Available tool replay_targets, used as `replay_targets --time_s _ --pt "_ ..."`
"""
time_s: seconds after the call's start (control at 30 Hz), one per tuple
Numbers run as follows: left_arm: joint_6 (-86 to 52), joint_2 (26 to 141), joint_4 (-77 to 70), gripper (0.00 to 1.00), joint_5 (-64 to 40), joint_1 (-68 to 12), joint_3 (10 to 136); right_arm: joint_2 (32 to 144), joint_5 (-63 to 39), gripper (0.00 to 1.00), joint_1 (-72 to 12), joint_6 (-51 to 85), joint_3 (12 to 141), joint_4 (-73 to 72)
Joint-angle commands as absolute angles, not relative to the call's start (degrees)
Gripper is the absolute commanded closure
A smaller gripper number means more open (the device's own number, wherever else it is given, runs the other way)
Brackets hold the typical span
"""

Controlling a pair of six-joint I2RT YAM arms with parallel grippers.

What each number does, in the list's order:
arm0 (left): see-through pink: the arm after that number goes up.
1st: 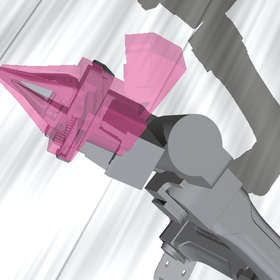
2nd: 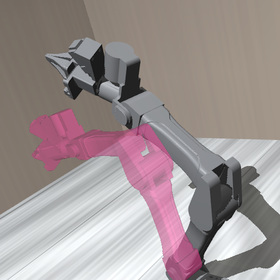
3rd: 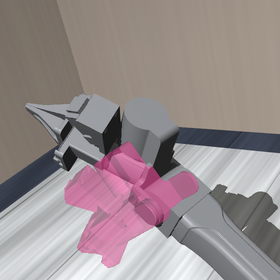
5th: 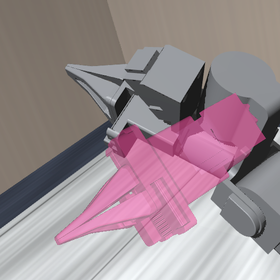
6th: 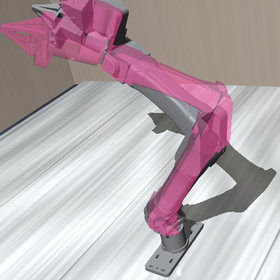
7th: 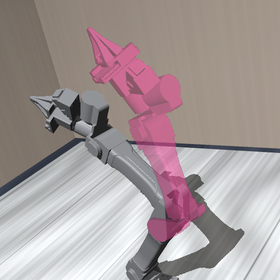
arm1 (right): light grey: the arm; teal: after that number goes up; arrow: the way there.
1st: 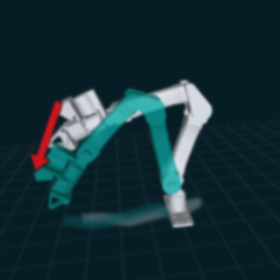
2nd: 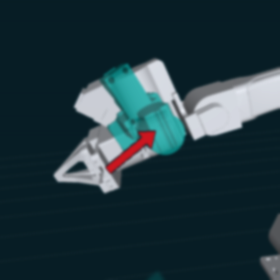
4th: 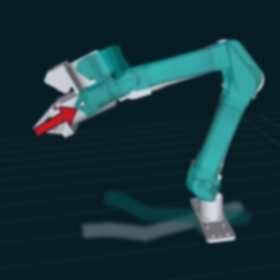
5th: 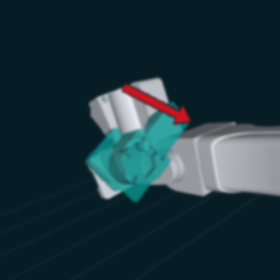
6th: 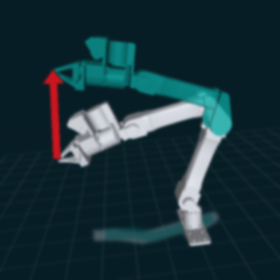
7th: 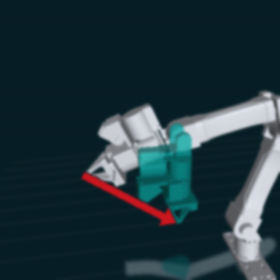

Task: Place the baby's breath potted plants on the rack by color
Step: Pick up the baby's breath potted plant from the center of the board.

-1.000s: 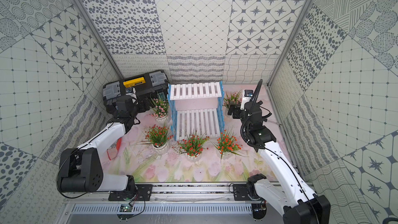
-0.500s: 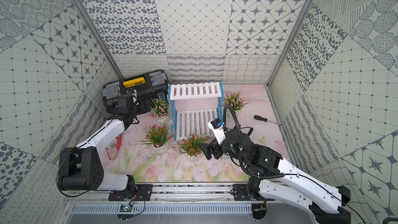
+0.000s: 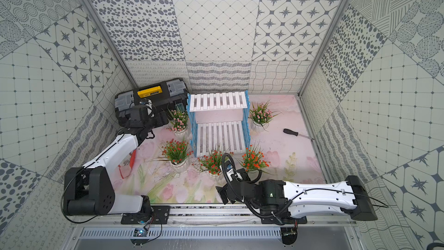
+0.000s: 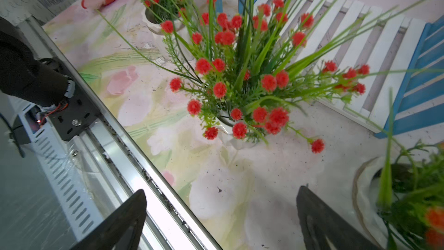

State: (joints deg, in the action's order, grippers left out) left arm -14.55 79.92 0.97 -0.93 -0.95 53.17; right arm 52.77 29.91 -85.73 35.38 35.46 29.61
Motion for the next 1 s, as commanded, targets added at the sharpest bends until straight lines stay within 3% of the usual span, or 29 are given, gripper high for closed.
replay_targets --time_s 0.0,0.3,0.6,0.97 --pt "-16.5 79.7 -0.2 0.05 -3.1 -0.6 53.1 55.2 30.4 0.02 -84.7 37.4 33.8 20.3" --pt "-17.8 78.9 -2.8 0.06 -4.1 -0.7 52.0 52.3 17.7 0.02 -75.3 33.8 22.8 3.1" --pt "-18.9 78.4 -4.4 0.06 -4.8 -0.7 51.4 60.0 16.1 0.02 -72.7 27.6 23.7 -4.6" --pt "-18.8 77.7 -5.4 0.06 -4.5 -0.7 50.8 66.4 21.2 0.02 -71.4 23.0 22.7 -14.6"
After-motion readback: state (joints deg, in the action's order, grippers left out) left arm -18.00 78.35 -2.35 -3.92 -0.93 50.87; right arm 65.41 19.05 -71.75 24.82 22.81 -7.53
